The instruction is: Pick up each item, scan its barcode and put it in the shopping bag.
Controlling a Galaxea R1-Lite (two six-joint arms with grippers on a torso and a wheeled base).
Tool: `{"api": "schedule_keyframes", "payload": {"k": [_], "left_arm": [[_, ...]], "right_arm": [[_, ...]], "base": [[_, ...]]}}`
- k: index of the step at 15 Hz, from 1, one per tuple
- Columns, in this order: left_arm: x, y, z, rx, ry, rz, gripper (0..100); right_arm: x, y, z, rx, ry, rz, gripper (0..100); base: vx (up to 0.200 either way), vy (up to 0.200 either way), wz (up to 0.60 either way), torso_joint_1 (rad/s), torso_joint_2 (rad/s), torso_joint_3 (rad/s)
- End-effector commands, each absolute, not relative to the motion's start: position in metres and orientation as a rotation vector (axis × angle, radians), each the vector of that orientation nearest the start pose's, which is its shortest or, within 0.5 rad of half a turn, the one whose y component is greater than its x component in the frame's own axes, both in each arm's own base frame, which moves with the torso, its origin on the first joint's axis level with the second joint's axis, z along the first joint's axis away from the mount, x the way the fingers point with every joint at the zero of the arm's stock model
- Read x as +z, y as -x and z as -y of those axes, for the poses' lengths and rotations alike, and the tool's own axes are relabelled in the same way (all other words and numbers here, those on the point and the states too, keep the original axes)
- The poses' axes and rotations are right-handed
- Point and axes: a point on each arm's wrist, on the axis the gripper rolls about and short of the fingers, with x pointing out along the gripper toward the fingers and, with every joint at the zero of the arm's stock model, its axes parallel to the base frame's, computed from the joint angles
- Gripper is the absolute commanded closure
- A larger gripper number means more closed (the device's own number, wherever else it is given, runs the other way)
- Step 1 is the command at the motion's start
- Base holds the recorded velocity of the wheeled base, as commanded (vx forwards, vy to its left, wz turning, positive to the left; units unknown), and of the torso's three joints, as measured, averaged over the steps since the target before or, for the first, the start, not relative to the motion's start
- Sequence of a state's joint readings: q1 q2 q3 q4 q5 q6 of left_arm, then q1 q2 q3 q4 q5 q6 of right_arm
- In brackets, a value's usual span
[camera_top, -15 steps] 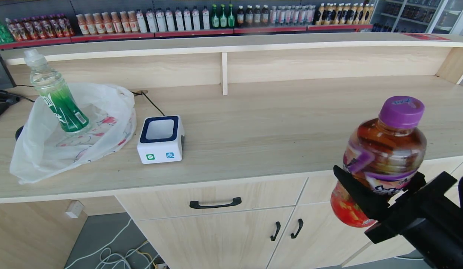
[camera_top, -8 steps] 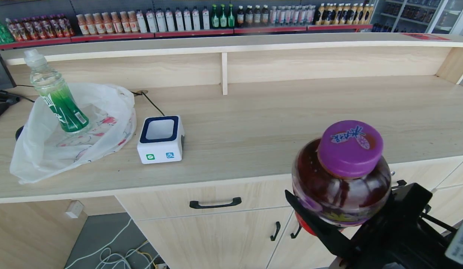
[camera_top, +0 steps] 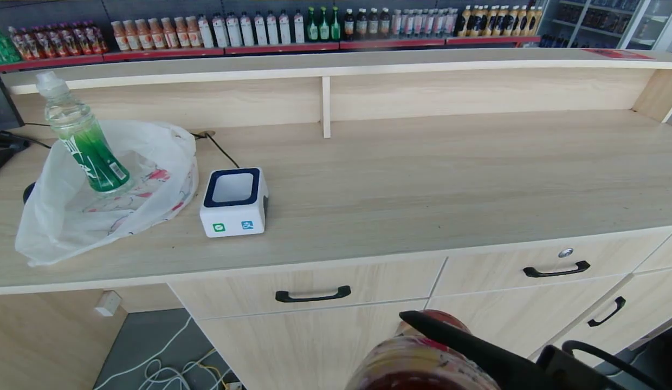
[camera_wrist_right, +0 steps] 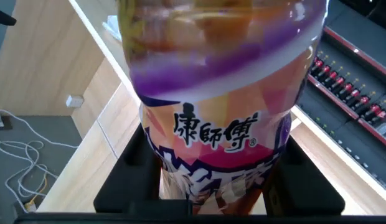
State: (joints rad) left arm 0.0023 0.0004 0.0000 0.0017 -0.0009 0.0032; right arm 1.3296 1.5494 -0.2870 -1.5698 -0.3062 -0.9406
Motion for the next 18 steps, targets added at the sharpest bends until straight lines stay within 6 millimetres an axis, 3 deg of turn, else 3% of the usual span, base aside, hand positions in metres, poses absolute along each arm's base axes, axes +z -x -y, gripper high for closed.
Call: {"api": "schedule_keyframes", "payload": {"k": [1, 7, 12, 18], "left_arm": [[0.075, 0.023, 0.0, 0.002, -0.003, -0.002, 0], [0.075, 0.023, 0.0, 0.003, -0.003, -0.002, 0], [0.075, 0.023, 0.0, 0.003, -0.003, -0.002, 0], [0.075, 0.023, 0.0, 0.002, -0.003, -0.002, 0]], "right_arm": [[0.184, -0.055, -0.212, 0.827, 0.719, 0.728, 100], [0.187, -0.057, -0.213, 0.758, 0.883, 0.823, 100], [0.194, -0.065, -0.218, 0.599, 1.137, 0.947, 100], [0.199, -0.064, -0.22, 0.557, 1.254, 1.102, 100]], "base": [[0.0, 0.0, 0.0, 0.0, 0.0, 0.0], [0.0, 0.0, 0.0, 0.0, 0.0, 0.0], [0.0, 0.0, 0.0, 0.0, 0.0, 0.0], [0.0, 0.0, 0.0, 0.0, 0.0, 0.0]]}}
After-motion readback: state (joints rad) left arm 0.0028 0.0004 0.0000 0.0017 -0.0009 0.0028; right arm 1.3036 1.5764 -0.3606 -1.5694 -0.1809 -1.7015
